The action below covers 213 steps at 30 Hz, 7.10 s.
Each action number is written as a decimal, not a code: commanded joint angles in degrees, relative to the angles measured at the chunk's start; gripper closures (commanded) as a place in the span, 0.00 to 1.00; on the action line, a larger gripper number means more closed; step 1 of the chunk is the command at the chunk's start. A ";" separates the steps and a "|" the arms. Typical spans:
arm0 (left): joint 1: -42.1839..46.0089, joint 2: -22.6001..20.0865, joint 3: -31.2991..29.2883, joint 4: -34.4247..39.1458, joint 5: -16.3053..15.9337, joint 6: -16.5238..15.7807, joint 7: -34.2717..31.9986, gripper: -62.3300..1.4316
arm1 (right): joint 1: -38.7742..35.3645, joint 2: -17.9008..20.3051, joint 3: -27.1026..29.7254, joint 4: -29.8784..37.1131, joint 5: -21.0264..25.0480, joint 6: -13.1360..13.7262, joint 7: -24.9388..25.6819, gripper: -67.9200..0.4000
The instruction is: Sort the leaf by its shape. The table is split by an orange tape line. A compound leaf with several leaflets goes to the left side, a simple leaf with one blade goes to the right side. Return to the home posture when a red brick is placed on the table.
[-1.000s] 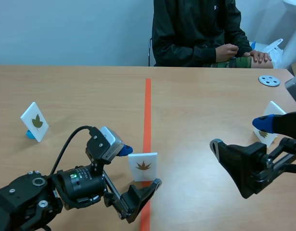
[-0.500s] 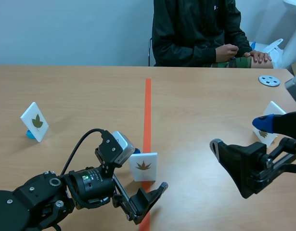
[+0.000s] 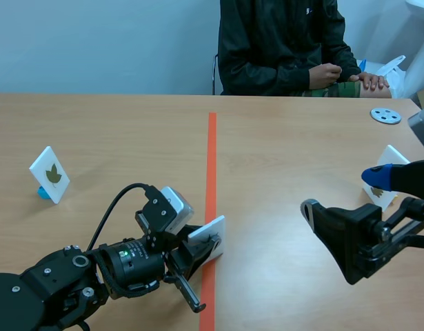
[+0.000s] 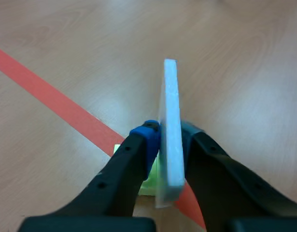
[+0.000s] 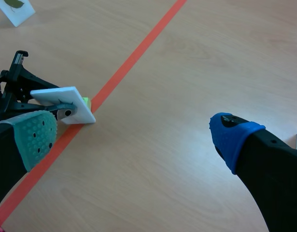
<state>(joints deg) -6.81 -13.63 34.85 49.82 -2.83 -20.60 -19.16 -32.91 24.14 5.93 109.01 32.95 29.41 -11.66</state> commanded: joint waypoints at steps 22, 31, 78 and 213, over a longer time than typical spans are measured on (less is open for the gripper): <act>14.84 -1.81 -15.45 28.46 -7.69 -0.13 12.59 0.91 | 0.70 0.28 0.63 0.15 0.44 -0.02 0.81 0.00; 26.36 -1.77 -28.55 40.92 -10.12 0.00 14.73 0.91 | 0.70 0.28 0.63 0.15 0.44 -0.02 0.81 0.00; 5.66 -1.49 -42.18 2.69 -17.59 13.64 12.04 0.91 | 0.70 0.26 0.63 0.15 0.44 -0.02 0.83 0.00; 37.13 -7.19 -33.46 52.63 -19.08 -5.75 21.62 0.00 | 0.68 0.09 0.59 0.15 0.46 0.00 1.03 0.00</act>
<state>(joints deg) 30.48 -20.51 1.78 102.21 -21.30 -26.22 3.20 -32.91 24.14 5.93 109.01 32.82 29.41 -11.68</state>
